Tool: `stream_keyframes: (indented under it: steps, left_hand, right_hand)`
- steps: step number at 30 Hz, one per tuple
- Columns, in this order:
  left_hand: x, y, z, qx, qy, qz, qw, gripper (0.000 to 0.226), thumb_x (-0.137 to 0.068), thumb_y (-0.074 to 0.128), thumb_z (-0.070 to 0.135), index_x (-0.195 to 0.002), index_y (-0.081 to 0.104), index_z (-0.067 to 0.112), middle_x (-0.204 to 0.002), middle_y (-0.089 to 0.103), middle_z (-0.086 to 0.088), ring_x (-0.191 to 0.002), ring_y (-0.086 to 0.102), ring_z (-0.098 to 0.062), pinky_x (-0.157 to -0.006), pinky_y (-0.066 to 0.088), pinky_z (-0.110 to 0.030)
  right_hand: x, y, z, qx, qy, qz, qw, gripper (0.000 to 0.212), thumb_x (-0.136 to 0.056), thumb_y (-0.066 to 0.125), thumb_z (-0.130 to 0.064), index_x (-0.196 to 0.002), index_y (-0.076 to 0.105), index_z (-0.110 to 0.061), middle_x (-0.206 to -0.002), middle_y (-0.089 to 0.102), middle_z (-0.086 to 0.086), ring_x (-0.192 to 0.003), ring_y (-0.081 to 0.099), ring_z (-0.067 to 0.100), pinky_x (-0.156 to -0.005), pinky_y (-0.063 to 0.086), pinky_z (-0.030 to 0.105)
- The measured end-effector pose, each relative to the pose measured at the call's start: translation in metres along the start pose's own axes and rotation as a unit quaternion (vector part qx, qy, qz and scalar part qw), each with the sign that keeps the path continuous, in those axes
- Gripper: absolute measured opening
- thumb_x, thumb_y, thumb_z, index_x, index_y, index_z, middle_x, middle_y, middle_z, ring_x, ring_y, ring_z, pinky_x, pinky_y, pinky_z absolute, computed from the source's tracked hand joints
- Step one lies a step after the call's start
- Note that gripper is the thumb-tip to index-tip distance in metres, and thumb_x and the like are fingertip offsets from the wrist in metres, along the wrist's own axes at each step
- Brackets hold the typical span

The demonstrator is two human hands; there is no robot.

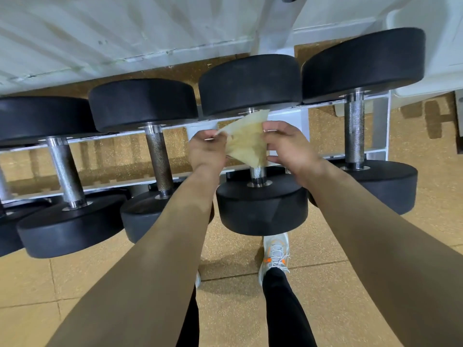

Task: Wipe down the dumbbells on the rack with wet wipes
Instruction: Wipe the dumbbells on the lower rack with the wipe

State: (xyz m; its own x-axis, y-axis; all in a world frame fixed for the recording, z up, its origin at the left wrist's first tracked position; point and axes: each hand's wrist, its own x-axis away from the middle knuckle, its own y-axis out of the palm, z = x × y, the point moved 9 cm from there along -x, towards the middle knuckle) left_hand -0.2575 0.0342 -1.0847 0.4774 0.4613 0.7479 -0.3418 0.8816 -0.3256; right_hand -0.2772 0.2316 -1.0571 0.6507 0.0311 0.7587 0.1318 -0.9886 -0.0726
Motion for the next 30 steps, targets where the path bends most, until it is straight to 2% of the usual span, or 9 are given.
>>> stream_keyframes:
  steps: [4,7,10,12,15,20,26,28,30]
  left_hand:
    - [0.007,-0.018,0.016,-0.04,0.06,0.12,0.99,0.011,-0.101,0.052,0.017,-0.104,0.062,0.018,-0.117,0.068,-0.006,-0.108,0.064,-0.02,-0.09,0.046,-0.02]
    - [0.047,0.008,0.026,-0.057,0.14,0.063,0.986,0.006,-0.098,0.057,0.016,-0.099,0.062,0.02,-0.099,0.066,0.004,-0.094,0.062,-0.016,-0.084,0.041,-0.016]
    - [0.067,0.057,0.007,-0.094,0.089,-0.073,0.989,0.018,-0.1,0.057,0.029,-0.112,0.058,0.015,-0.105,0.068,-0.001,-0.096,0.065,-0.023,-0.086,0.049,-0.028]
    - [0.063,0.073,0.004,-0.118,0.051,-0.096,0.987,0.032,-0.099,0.056,0.035,-0.123,0.051,0.015,-0.116,0.069,-0.006,-0.106,0.066,-0.029,-0.094,0.053,-0.038]
    - [0.048,0.081,0.012,-0.086,0.021,-0.102,0.991,0.032,-0.094,0.063,0.031,-0.12,0.053,0.017,-0.109,0.072,-0.007,-0.1,0.07,-0.029,-0.092,0.058,-0.046]
    - [0.029,0.086,0.029,-0.001,0.009,-0.146,0.989,0.024,-0.087,0.075,0.037,-0.093,0.058,0.022,-0.089,0.07,0.003,-0.089,0.072,-0.023,-0.085,0.062,-0.044]
    - [0.038,0.084,-0.032,-0.137,-0.055,-0.208,0.967,0.038,-0.085,0.081,0.033,-0.113,0.069,0.01,-0.11,0.074,-0.011,-0.1,0.072,-0.027,-0.09,0.06,-0.04]
    - [0.033,0.089,-0.034,-0.148,-0.071,-0.187,0.968,0.055,-0.081,0.082,0.03,-0.126,0.063,0.004,-0.123,0.07,-0.014,-0.109,0.069,-0.029,-0.095,0.058,-0.042]
    - [0.029,0.086,-0.014,-0.129,-0.06,-0.134,0.981,0.042,-0.082,0.079,0.028,-0.116,0.065,0.007,-0.112,0.072,-0.01,-0.102,0.07,-0.027,-0.09,0.059,-0.037]
  right_hand:
    - [-0.01,0.006,0.001,0.02,0.007,0.012,1.0,0.044,-0.091,0.066,-0.015,-0.134,0.057,-0.015,-0.118,0.07,0.002,-0.105,0.068,0.017,-0.096,0.055,0.035]
    - [-0.009,0.006,0.003,-0.057,0.038,0.02,0.997,0.037,-0.09,0.062,-0.011,-0.127,0.061,-0.011,-0.111,0.072,0.005,-0.094,0.068,0.02,-0.082,0.056,0.032]
    - [0.004,0.004,0.006,-0.141,0.058,0.021,0.988,0.017,-0.093,0.057,-0.018,-0.102,0.071,-0.011,-0.096,0.073,0.007,-0.086,0.067,0.022,-0.076,0.053,0.029]
    - [0.014,0.001,0.008,-0.154,0.053,0.027,0.986,0.024,-0.098,0.055,-0.022,-0.102,0.075,-0.009,-0.097,0.077,0.007,-0.09,0.071,0.022,-0.084,0.055,0.032]
    - [0.026,-0.005,0.004,-0.12,0.018,0.024,0.992,0.028,-0.104,0.043,-0.022,-0.096,0.069,-0.02,-0.081,0.077,-0.003,-0.075,0.07,0.01,-0.07,0.056,0.026]
    - [0.035,-0.027,-0.003,-0.106,0.012,0.079,0.991,0.026,-0.106,0.04,-0.027,-0.125,0.056,-0.019,-0.094,0.079,0.005,-0.087,0.071,0.019,-0.078,0.05,0.03]
    - [0.043,-0.027,-0.001,-0.06,-0.017,0.168,0.984,0.024,-0.094,0.045,-0.024,-0.102,0.067,-0.022,-0.092,0.076,0.004,-0.095,0.07,0.025,-0.085,0.051,0.039]
    - [0.045,-0.026,0.004,-0.055,-0.019,0.2,0.978,0.02,-0.097,0.045,-0.025,-0.095,0.065,-0.027,-0.092,0.074,-0.001,-0.094,0.07,0.022,-0.087,0.051,0.037]
    - [0.05,-0.026,0.015,-0.044,-0.01,0.228,0.973,0.019,-0.1,0.046,-0.027,-0.096,0.064,-0.029,-0.093,0.073,-0.006,-0.093,0.068,0.019,-0.083,0.05,0.032]
